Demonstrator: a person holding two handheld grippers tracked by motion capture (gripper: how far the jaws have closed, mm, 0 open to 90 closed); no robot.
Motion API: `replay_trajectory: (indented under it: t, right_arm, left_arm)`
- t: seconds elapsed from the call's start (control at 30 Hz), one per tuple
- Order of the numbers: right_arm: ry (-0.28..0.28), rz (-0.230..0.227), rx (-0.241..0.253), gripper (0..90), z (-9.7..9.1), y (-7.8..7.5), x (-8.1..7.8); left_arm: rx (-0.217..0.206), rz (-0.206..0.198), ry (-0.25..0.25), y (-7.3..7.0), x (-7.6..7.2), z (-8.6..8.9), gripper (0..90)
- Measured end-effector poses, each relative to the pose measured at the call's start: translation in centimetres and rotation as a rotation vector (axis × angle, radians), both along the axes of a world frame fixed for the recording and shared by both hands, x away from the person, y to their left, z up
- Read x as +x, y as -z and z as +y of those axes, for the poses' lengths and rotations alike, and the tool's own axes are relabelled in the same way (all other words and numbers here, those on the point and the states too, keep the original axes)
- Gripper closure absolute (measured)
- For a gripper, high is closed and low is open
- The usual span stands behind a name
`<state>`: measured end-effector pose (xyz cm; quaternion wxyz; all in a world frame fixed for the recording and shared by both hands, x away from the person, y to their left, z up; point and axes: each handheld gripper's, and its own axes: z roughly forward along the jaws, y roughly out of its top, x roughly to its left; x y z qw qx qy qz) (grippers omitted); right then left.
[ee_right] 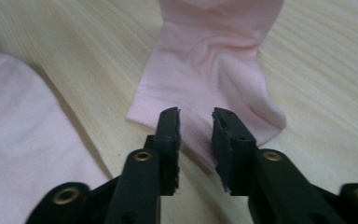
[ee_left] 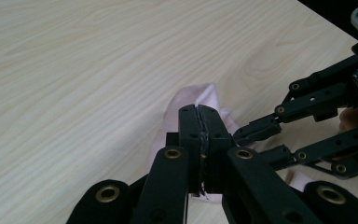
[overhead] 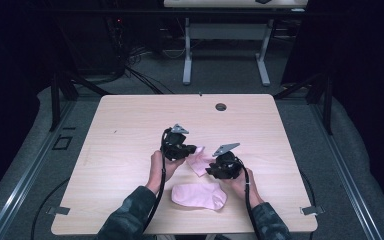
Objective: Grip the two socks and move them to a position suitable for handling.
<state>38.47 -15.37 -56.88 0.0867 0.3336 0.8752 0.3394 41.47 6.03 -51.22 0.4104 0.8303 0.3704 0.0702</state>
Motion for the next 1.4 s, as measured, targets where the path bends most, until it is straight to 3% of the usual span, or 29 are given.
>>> replay_trajectory:
  t: [0.17, 0.27, 0.43, 0.7, 0.77, 0.8, 0.87, 0.97, 1.1, 1.23, 1.27, 1.3, 1.33, 1.37, 1.4]
  right_arm:
    - [-0.003, 0.008, -0.001, 84.4, 0.1, 0.0, 0.6]
    - [-0.003, 0.016, 0.014, 86.8, -0.1, 0.1, 0.7]
    - [0.009, 0.009, -0.024, 87.1, -0.5, -0.1, 0.8]
    - [0.024, -0.017, -0.074, 87.0, -1.3, -0.3, 0.8]
    - [0.024, -0.031, -0.102, 84.2, -1.4, -0.5, 0.8]
    - [0.023, -0.045, -0.111, 81.6, -1.5, -0.6, 0.7]
    - [0.006, -0.072, -0.076, 74.0, -1.6, -1.0, 0.1]
    - [-0.056, -0.108, -0.046, 65.3, -1.2, -1.7, -0.8]
    - [-0.146, -0.08, -0.083, 54.8, 0.1, -1.2, -1.1]
    - [-0.154, -0.055, -0.115, 55.4, 0.4, -0.2, -1.0]
    - [-0.152, -0.059, -0.11, 59.8, 0.3, -0.2, -1.0]
    - [-0.13, -0.071, -0.111, 71.3, 0.2, -0.2, -1.1]
    - [-0.13, -0.071, -0.111, 71.3, 0.2, -0.2, -1.1]
    - [-0.114, -0.076, -0.104, 80.3, -0.1, -0.1, -1.0]
    - [-0.113, -0.07, -0.096, 81.5, -0.2, -0.1, -0.9]
  left_arm:
    - [-0.042, 0.036, -0.077, 0.7, 0.1, 2.5, 89.5]
    - [-0.05, 0.054, -0.116, 1.3, 0.1, 3.9, 89.4]
    - [-0.033, 0.093, -0.18, 2.5, -0.1, 5.7, 89.3]
    - [0.004, 0.171, -0.171, 4.3, -0.8, 6.7, 88.1]
    - [0.035, 0.179, -0.162, 4.8, -1.2, 6.9, 81.4]
    - [0.041, 0.175, -0.166, 4.8, -1.4, 7.0, 77.4]
    - [0.048, 0.173, -0.163, 4.7, -1.6, 7.1, 66.3]
    - [0.077, 0.111, -0.167, 3.8, -2.6, 7.4, 52.4]
    - [0.11, 0.028, -0.144, 2.9, -3.4, 7.0, 45.0]
    - [0.113, 0.002, -0.103, 2.6, -3.7, 6.4, 43.0]
    - [0.114, -0.001, -0.086, 2.6, -3.7, 6.2, 43.0]
    - [0.112, -0.007, -0.057, 2.7, -3.8, 5.7, 43.0]
    - [0.112, -0.007, -0.057, 2.7, -3.8, 5.7, 43.0]
    - [0.115, -0.019, -0.02, 2.8, -3.9, 5.0, 43.0]
    - [0.125, -0.026, -0.004, 2.9, -4.0, 4.7, 43.0]
